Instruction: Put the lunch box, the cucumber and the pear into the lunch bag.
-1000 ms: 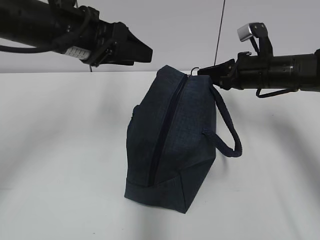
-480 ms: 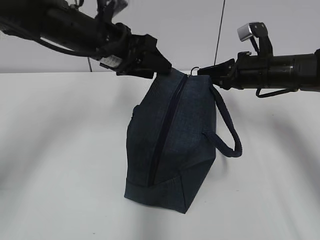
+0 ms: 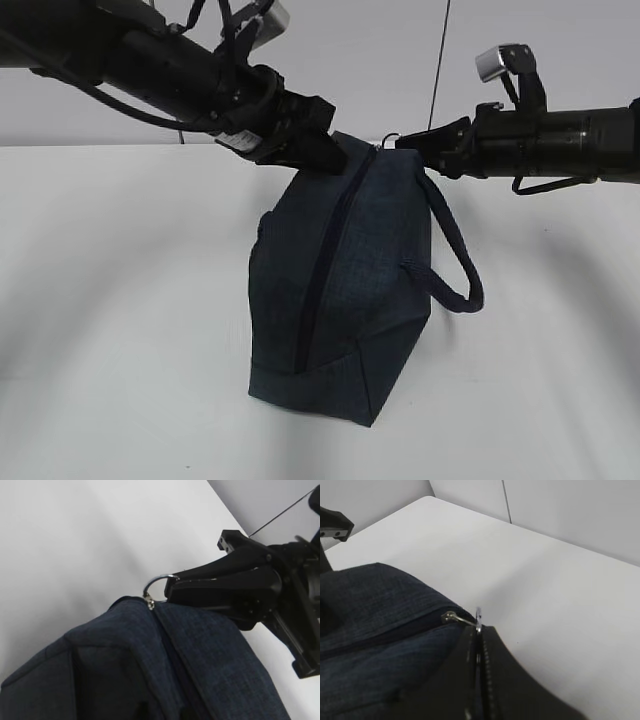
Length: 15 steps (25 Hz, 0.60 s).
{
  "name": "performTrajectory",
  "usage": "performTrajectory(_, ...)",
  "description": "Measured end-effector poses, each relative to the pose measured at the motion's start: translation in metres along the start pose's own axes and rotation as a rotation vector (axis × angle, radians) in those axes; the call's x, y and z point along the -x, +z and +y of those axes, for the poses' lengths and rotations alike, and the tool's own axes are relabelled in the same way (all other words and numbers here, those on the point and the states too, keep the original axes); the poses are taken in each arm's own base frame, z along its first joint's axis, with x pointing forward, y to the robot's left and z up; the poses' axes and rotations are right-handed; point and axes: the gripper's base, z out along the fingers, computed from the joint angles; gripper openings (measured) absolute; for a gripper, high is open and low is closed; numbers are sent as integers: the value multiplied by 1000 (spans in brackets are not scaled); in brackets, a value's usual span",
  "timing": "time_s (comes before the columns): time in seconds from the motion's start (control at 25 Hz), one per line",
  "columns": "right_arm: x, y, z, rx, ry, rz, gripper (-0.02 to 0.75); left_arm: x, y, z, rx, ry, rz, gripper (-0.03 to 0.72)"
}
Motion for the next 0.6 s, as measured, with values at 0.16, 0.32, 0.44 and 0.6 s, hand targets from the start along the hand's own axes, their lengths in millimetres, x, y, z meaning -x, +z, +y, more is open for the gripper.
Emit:
performTrajectory(0.16,0,0,0,-1,1,-2,0,1,0,-1,0,6,0,35)
performTrajectory(0.32,0,0,0,-1,1,-2,0,1,0,-1,-2,7,4,33)
performTrajectory(0.44,0,0,-1,-8,1,2,0,1,-2,-2,-2,14,6,33)
performTrajectory(0.6,-1,0,-2,-21,1,9,0,1,-6,-5,-6,25,12,32)
